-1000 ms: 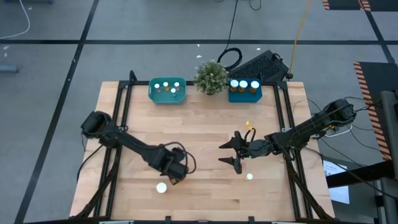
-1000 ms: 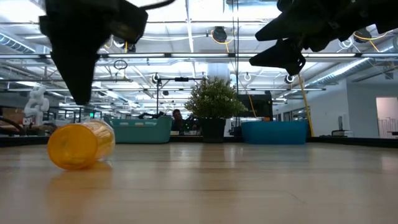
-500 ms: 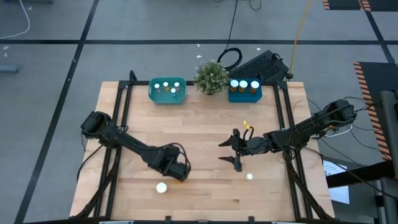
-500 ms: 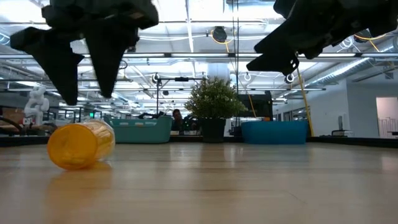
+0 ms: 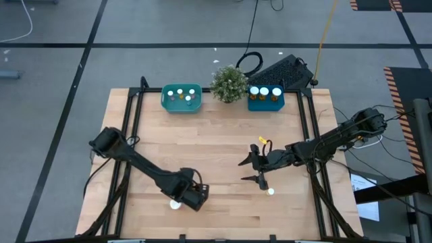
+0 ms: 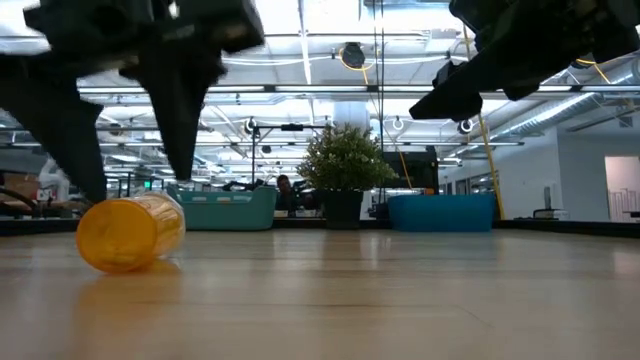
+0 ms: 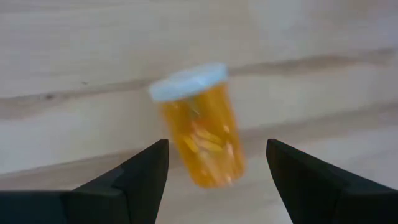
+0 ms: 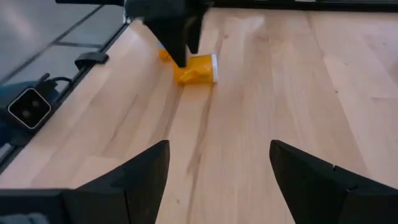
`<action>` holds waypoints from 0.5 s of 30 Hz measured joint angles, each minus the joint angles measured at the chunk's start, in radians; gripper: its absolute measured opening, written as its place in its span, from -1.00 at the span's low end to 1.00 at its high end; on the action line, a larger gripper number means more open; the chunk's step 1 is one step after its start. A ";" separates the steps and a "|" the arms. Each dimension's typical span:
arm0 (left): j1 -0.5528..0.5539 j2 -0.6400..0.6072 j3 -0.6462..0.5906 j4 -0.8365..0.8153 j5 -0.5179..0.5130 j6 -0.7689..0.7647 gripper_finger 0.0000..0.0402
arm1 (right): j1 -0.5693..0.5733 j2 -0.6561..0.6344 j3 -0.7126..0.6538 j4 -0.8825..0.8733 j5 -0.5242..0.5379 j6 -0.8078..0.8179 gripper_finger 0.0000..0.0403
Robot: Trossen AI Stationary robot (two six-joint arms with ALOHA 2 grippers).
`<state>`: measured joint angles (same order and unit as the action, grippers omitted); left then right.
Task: Pick and place medicine bottles into bin by pill shape (circle, oval)
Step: Put the big orange pill bottle into the blue bin
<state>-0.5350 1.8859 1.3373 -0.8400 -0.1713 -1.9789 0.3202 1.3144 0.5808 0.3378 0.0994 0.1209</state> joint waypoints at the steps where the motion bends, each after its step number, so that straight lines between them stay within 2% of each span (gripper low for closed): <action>1: 0.003 0.007 -0.001 -0.004 0.001 -0.010 0.34 | 0.000 0.000 0.000 -0.001 0.000 -0.006 0.34; 15: 0.030 0.080 0.000 0.024 0.023 -0.006 0.34 | 0.000 0.000 0.000 0.000 -0.028 -0.037 0.34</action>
<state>-0.5054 1.9655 1.3369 -0.8161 -0.1485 -1.9850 0.3199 1.3140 0.5808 0.3377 0.0713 0.0839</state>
